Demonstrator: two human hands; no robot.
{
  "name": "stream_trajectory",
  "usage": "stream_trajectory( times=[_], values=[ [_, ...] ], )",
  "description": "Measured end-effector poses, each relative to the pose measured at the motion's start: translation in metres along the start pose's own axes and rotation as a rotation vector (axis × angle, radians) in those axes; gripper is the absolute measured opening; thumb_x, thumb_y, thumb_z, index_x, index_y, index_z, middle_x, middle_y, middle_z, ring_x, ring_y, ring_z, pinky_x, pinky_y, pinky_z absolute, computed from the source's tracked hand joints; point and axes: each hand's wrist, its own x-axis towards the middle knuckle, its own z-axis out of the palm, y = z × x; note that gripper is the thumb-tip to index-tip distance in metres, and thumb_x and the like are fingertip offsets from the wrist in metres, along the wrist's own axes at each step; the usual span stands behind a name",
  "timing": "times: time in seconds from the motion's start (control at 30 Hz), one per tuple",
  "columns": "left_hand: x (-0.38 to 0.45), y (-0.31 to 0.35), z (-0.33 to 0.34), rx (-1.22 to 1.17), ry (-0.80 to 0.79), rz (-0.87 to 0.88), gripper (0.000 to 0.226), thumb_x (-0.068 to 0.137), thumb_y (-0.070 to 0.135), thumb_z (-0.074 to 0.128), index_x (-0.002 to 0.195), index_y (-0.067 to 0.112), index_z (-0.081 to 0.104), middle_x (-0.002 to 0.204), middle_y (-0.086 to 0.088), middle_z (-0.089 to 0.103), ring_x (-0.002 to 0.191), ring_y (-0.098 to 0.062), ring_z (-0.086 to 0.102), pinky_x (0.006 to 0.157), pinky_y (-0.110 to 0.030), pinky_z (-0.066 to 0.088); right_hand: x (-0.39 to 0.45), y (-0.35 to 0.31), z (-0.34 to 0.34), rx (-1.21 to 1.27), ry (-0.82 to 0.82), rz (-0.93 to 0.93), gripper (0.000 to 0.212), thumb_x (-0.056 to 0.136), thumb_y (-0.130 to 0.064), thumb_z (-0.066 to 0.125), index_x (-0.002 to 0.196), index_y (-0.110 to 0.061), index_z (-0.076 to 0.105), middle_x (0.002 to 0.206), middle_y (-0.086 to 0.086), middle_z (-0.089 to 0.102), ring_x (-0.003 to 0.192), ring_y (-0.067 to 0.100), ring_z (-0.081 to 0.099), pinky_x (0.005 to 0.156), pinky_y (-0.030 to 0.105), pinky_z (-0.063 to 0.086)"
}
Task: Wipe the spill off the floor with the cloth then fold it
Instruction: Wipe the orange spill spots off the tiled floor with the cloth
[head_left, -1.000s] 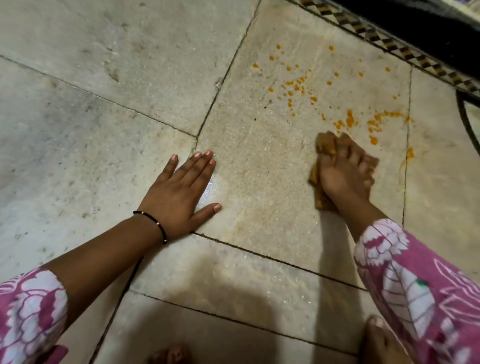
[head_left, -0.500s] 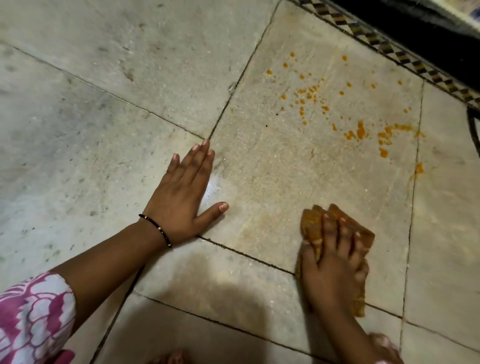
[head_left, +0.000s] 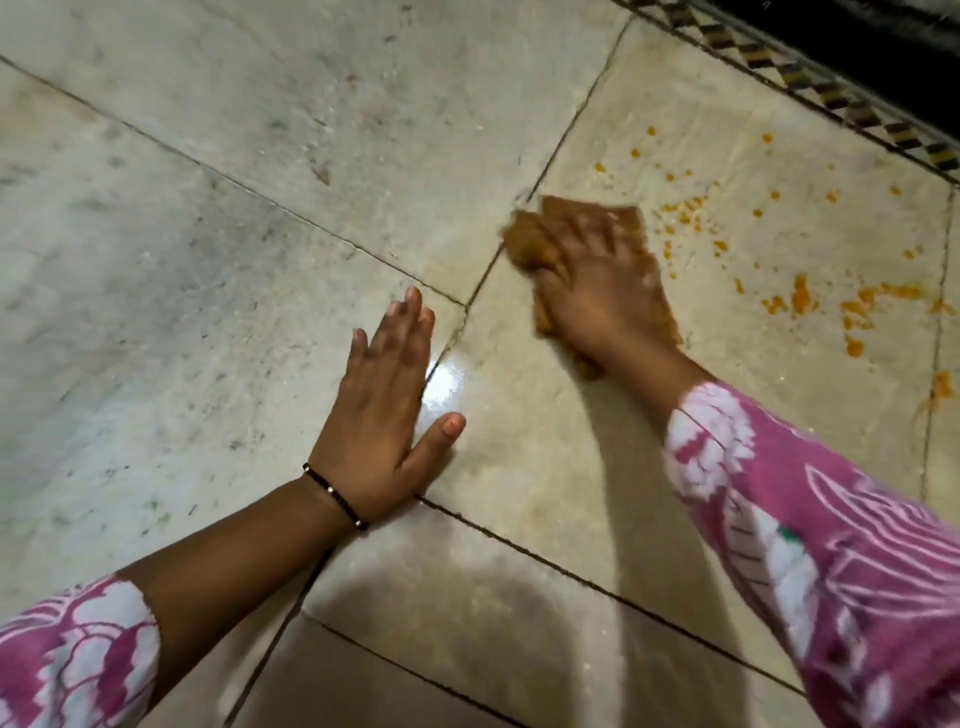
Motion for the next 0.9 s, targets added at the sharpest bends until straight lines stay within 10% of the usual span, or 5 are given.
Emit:
stream_trajectory(
  times=[0.17,0.3,0.47,0.63,0.9],
  values=[
    [0.001,0.002,0.002,0.021,0.015,-0.058,0.083,0.094,0.063,0.015,0.150,0.001,0.007,0.159,-0.013,-0.002,0.147,-0.021,-0.006,0.118,-0.047,-0.002,-0.113,0.042,0.016,-0.062,0.019,0.141,0.065,0.084,-0.057,0.023,0.146,-0.039,0.025,0.158,-0.005,0.019,0.144,0.026,0.008,0.110,0.061,0.014],
    [0.000,0.003,0.001,0.012,0.052,-0.048,0.080,0.095,0.060,0.013,0.149,0.000,0.007,0.158,-0.016,0.000,0.147,-0.024,-0.004,0.118,-0.047,-0.003,-0.156,-0.021,0.035,-0.104,0.002,-0.121,0.062,0.078,-0.050,0.037,0.137,-0.034,0.041,0.146,0.002,0.043,0.138,0.033,0.025,0.101,0.070,0.024],
    [0.001,0.001,0.001,0.014,0.076,-0.098,0.081,0.094,0.061,0.017,0.149,0.002,0.007,0.157,-0.012,0.000,0.147,-0.022,-0.001,0.118,-0.045,-0.001,-0.059,-0.074,0.027,-0.129,-0.093,-0.428,0.063,0.090,-0.049,0.041,0.148,-0.039,0.018,0.159,-0.007,0.012,0.146,0.024,-0.001,0.111,0.062,0.002],
    [-0.001,-0.002,0.011,0.302,-0.054,-0.186,0.082,0.088,0.058,0.033,0.148,0.005,0.021,0.157,-0.019,0.014,0.145,-0.033,0.011,0.115,-0.045,0.000,0.021,-0.008,0.001,-0.040,-0.025,-0.173,0.060,0.091,-0.057,0.038,0.146,-0.043,0.021,0.159,-0.009,0.012,0.146,0.022,0.005,0.113,0.055,0.010],
    [0.001,0.001,0.015,0.384,-0.087,-0.187,0.078,0.088,0.055,0.030,0.147,0.005,0.025,0.156,-0.021,0.016,0.144,-0.036,0.013,0.114,-0.052,0.003,-0.160,0.030,0.022,-0.090,0.012,0.161,0.069,0.080,-0.054,0.028,0.145,-0.033,0.033,0.155,0.003,0.029,0.142,0.029,0.017,0.107,0.063,0.021]
  ],
)
